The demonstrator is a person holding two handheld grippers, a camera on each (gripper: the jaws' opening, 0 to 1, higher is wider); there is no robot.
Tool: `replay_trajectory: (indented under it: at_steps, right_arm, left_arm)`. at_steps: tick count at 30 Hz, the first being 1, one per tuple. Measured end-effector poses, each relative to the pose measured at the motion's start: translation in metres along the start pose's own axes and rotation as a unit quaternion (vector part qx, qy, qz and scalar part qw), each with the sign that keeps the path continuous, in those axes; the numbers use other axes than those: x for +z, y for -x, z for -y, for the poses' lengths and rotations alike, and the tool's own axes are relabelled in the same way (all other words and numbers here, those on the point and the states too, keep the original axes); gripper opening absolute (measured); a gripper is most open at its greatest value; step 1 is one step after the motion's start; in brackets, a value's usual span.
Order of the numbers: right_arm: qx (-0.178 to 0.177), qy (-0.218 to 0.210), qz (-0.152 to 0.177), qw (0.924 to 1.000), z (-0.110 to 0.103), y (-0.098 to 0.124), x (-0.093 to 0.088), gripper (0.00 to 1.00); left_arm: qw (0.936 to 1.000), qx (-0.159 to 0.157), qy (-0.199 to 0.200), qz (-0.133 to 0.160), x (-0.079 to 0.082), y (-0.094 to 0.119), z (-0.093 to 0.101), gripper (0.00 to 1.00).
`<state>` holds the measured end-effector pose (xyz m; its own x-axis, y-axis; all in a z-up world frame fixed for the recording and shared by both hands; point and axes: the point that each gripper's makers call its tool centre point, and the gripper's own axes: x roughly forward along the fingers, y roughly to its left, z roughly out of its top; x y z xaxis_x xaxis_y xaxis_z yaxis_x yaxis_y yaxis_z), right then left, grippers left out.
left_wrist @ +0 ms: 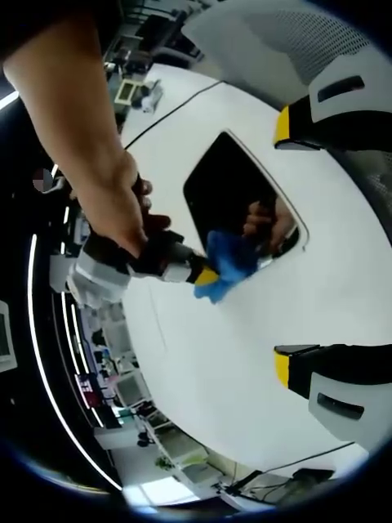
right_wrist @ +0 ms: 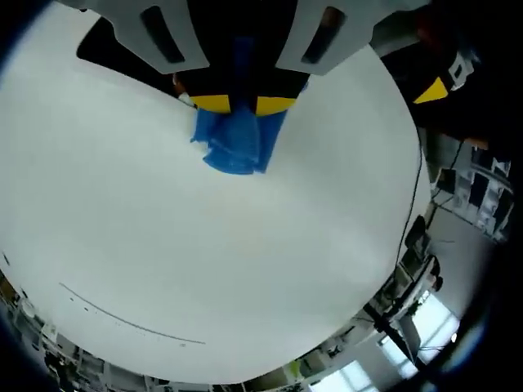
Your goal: Wipe the mirror surface with the cleaning cloth until all visible marks leave the cleaned area.
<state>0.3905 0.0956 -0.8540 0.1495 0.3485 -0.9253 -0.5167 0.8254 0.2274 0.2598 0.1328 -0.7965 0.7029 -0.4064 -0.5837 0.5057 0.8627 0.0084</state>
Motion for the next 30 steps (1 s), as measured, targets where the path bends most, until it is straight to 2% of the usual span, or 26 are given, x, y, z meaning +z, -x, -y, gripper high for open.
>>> replay_trajectory:
  at_steps: [9,20,30]
  right_arm:
    - [-0.007,0.015,0.0,0.9999,0.003,0.001,-0.003,0.03]
    - [-0.013,0.004,-0.004,0.9999,0.019,0.004,-0.007,0.03]
    - [-0.027,-0.012,-0.007,0.9995,0.036,0.014,-0.018,0.03]
  left_arm:
    - [1.0,0.0,-0.003,-0.002,-0.001,0.001,0.0,0.99]
    - [1.0,0.002,-0.004,0.002,0.0,0.001,-0.001,0.99]
    - [1.0,0.002,-0.004,0.003,0.0,0.001,-0.001,0.99]
